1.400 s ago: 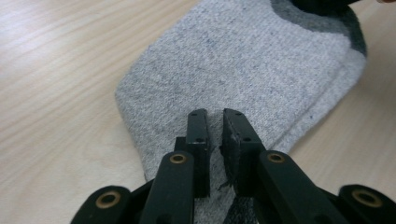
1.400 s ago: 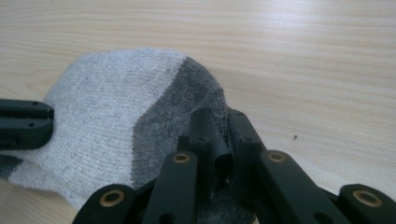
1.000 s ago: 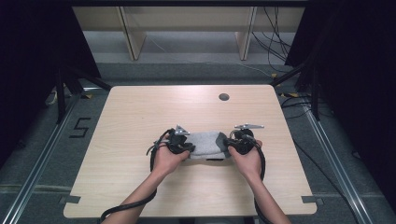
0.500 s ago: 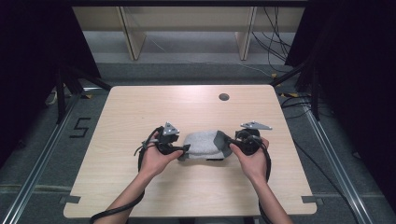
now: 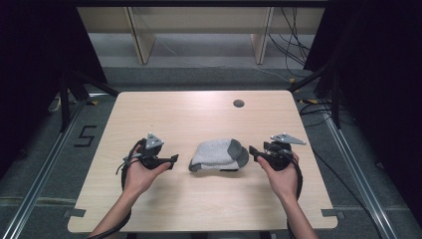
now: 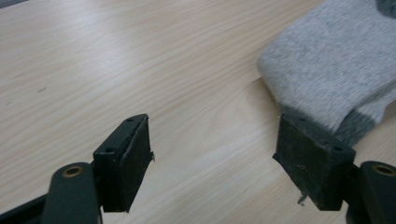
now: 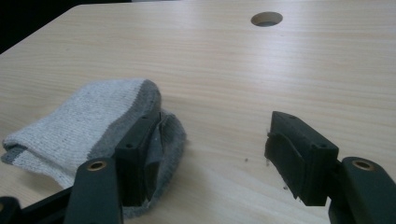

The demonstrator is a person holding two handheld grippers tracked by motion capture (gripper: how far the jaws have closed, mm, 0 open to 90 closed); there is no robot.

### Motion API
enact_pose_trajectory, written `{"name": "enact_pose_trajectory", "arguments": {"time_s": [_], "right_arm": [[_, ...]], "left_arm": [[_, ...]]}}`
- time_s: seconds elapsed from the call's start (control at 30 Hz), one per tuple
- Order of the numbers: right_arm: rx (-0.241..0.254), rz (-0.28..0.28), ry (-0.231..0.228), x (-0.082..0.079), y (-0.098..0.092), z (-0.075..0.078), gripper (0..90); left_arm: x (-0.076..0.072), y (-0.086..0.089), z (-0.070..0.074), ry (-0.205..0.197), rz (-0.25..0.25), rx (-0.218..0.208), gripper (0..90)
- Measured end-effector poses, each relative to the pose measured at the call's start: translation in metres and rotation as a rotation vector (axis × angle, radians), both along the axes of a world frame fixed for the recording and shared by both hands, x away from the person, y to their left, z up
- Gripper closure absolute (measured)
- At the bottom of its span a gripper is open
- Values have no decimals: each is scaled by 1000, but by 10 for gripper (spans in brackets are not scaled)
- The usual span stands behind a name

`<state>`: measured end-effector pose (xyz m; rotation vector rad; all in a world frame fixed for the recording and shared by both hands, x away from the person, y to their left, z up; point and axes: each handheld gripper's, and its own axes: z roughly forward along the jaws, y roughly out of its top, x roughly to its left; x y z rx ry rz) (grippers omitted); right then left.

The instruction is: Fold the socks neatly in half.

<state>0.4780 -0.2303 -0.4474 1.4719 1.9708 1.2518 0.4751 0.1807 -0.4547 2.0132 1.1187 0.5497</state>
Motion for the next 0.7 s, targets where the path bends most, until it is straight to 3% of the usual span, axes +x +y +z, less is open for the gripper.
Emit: {"name": "enact_pose_trajectory", "arguments": {"time_s": [0.1,0.2,0.23,0.3,0.4,0.5,0.7], "right_arm": [[-30,-13,-38,-5,-9,-2,381],[-28,-43,-3,-11,-15,-4,382],[-50,-28,-29,-9,-20,-7,383],[-46,-32,-23,-12,-26,-9,383],[-25,-81,10,-18,-32,-14,384],[-61,-77,-14,-19,-40,-22,386],[-70,-94,8,-26,-49,-33,385]], "left_arm": [[-5,15,-3,-2,32,5,255],[-11,28,-6,-10,73,-13,260],[-13,32,-7,-10,80,-6,261],[-16,41,-11,-20,100,-8,262],[-23,53,-18,-33,144,-19,261],[-29,66,-26,-37,175,-33,261],[-42,87,-40,-51,239,-44,261]]}}
